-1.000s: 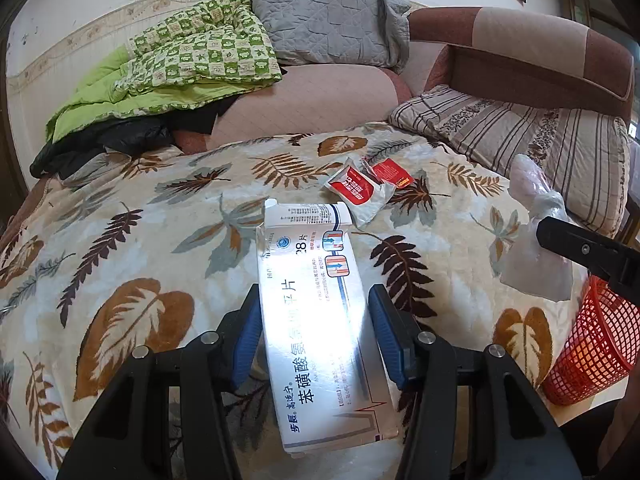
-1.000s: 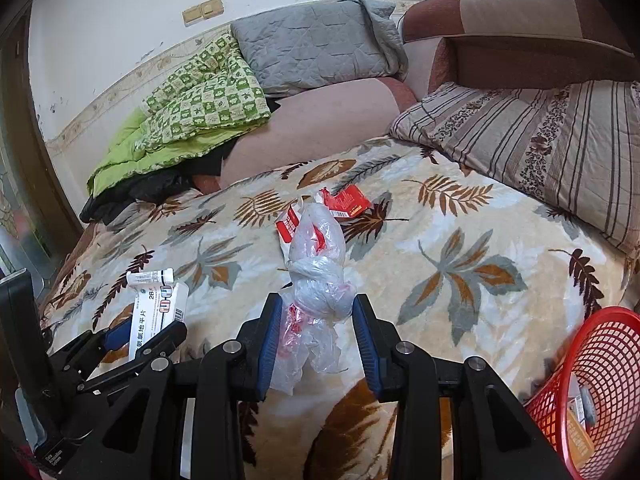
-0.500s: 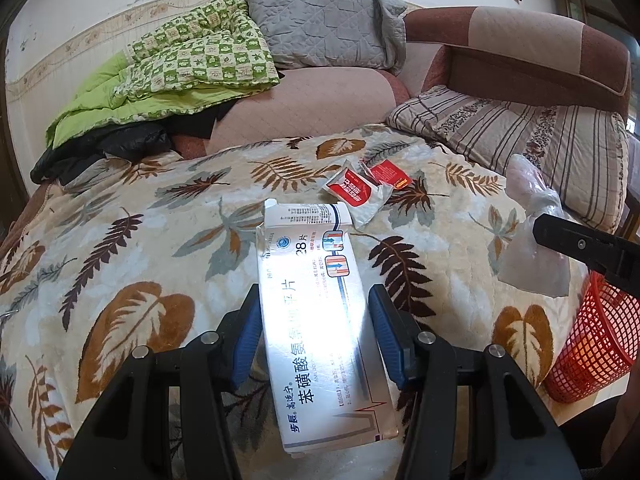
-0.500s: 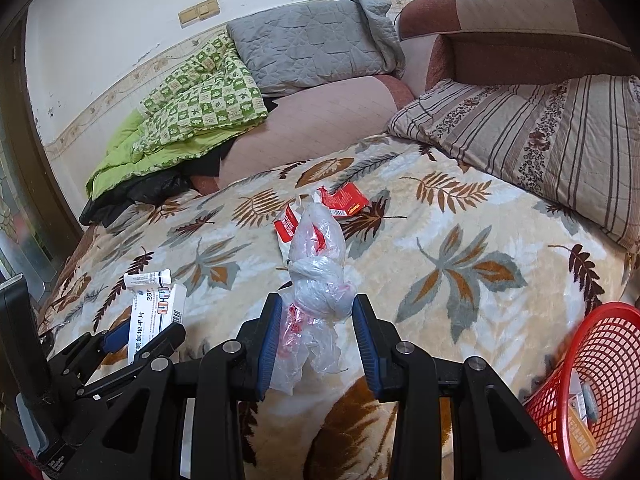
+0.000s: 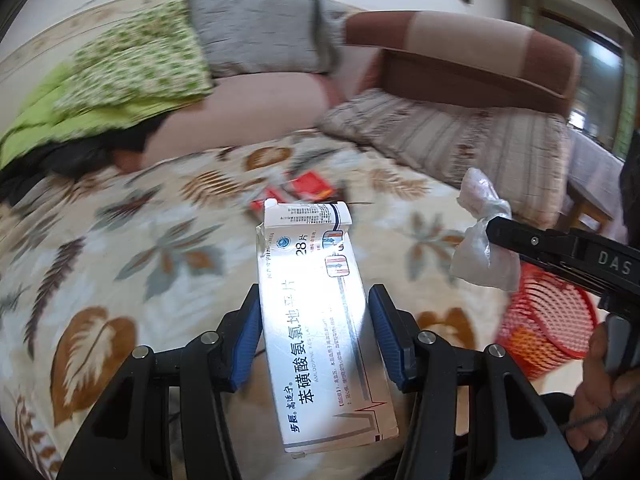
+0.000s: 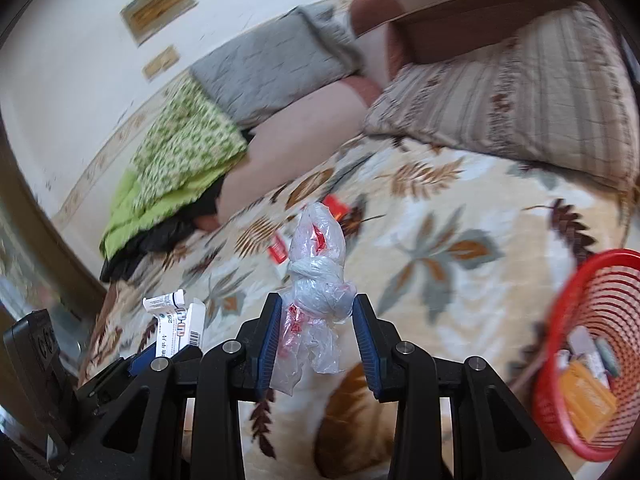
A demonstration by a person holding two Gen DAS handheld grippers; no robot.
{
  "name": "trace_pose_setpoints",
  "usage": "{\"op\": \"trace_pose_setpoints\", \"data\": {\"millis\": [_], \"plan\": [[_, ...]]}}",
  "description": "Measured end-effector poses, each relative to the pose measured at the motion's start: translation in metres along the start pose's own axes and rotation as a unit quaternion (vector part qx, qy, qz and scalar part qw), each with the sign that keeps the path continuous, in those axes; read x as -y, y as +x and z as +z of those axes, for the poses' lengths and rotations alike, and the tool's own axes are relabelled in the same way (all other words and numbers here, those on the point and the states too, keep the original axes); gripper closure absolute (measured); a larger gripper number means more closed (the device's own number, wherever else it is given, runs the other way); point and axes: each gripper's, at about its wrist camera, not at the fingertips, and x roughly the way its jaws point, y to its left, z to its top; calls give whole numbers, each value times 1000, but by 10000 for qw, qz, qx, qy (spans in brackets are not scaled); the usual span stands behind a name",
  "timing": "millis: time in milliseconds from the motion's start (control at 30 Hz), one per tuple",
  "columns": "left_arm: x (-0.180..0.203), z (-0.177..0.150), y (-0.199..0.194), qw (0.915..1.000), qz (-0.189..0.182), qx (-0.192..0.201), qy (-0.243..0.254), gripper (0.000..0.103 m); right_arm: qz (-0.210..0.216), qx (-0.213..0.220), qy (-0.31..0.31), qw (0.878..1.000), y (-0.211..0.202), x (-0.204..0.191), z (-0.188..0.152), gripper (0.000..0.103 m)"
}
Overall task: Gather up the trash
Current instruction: 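Lift and hold the white pill box and plastic bag above the bed, then carry both items over the red basket and open both tools to drop them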
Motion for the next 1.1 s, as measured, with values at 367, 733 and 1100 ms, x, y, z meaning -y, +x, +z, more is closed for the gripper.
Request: {"op": "trace_pose_setpoints", "data": {"millis": [367,733,1100], "plan": [[95,43,11,9888,-1434,-287,308,52,-790,519,672,9933,-108,101,12,62],[231,48,53,9599,-2490,-988,828,51,-1433,563,1402,9781,-136,191,-4,61],[247,38,81,9563,-2475,-1341,788,33,-1756,423,1500,9720,-138,215,-10,42]]}}
